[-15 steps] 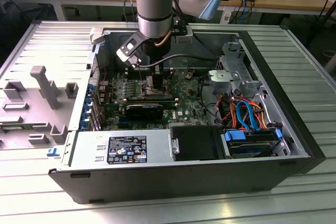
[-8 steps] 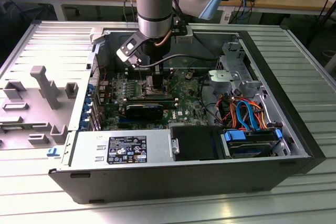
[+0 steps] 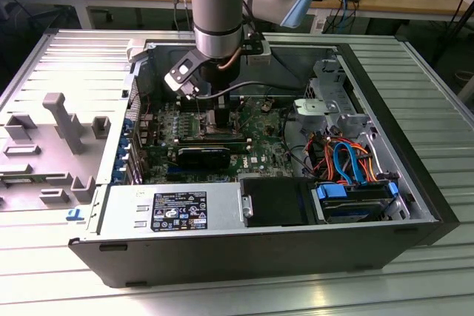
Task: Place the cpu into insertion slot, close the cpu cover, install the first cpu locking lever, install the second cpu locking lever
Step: 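Place the cpu into insertion slot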
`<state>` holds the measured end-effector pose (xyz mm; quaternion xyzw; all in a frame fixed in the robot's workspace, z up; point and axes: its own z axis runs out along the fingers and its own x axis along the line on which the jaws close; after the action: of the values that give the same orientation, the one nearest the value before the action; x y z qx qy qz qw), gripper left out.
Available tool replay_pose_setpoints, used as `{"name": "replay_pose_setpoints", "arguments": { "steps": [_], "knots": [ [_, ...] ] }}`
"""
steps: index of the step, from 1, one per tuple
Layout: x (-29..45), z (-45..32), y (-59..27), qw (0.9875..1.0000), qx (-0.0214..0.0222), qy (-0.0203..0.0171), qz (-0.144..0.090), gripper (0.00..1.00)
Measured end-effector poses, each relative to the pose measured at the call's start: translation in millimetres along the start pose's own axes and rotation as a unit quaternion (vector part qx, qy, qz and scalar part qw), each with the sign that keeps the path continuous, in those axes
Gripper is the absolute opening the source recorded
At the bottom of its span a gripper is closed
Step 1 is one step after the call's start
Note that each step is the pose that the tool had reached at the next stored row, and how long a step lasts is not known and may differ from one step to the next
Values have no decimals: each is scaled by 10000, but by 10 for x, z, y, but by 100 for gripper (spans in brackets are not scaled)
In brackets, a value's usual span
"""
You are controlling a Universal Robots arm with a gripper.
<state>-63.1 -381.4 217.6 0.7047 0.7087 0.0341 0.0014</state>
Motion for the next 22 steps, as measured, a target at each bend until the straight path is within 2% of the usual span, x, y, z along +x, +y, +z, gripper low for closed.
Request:
{"name": "replay_pose_setpoints", "arguments": {
  "steps": [13, 18, 22],
  "knots": [
    [-6, 153, -8, 10000, -3, -10, 43, 54],
    [-8, 173, -10, 10000, -2, -12, 47, 54],
    [-9, 155, -9, 10000, -2, -13, 52, 54]
  ]
}}
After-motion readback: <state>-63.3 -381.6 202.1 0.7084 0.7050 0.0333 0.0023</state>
